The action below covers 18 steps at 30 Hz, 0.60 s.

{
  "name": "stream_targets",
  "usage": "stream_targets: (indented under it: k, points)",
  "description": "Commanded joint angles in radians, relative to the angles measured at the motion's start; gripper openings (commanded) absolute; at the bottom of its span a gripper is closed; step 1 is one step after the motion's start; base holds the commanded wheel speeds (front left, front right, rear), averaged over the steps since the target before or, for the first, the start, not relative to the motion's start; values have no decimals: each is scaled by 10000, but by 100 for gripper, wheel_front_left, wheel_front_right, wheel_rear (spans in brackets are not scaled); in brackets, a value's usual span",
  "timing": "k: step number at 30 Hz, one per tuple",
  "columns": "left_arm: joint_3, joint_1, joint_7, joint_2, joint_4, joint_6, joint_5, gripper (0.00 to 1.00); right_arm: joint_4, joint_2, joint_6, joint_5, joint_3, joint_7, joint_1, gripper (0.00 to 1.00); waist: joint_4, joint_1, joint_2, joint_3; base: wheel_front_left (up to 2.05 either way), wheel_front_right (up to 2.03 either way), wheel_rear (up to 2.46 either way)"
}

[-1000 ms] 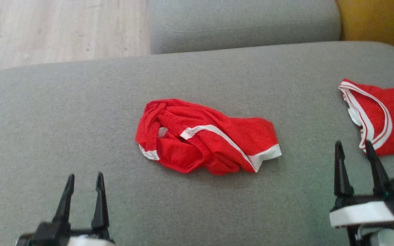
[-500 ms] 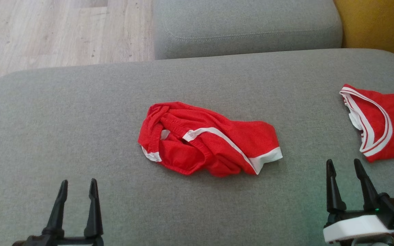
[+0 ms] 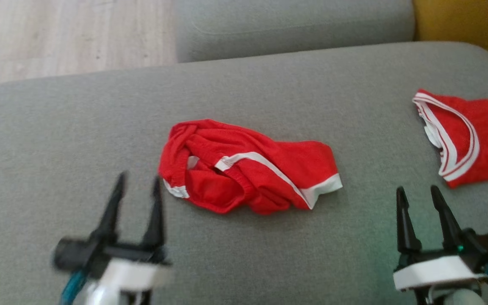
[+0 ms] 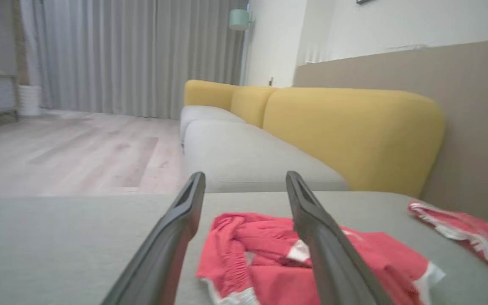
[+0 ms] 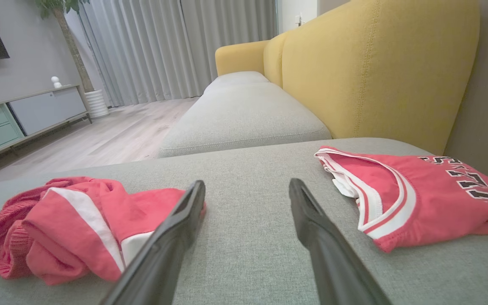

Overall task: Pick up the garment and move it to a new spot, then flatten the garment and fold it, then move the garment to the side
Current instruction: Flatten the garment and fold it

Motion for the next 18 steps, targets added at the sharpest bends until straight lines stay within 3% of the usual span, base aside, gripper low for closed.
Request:
stream_targets:
  k: [1,9,14,18]
  points:
    - [-51,-947,-41,-76,104,-27,-455,100,-390,-68,67,75,335,-107,-538,100,-192,-1,0,193,0,0,0]
    - [-2067,-3046,2372,-90,2486,1416,-3917,100,-460,-68,67,314,898,-107,-850,100,-957,-1,0,578,0,0,0]
    - [-2607,-3690,3296,-91,3358,2142,-5625,100,-393,-68,67,372,974,-107,-876,100,-1278,-1,0,712,0,0,0]
    - [-2773,-4159,3538,-92,3989,2602,-6295,100,-339,-68,67,408,1061,-107,-936,100,-1440,-1,0,790,0,0,0]
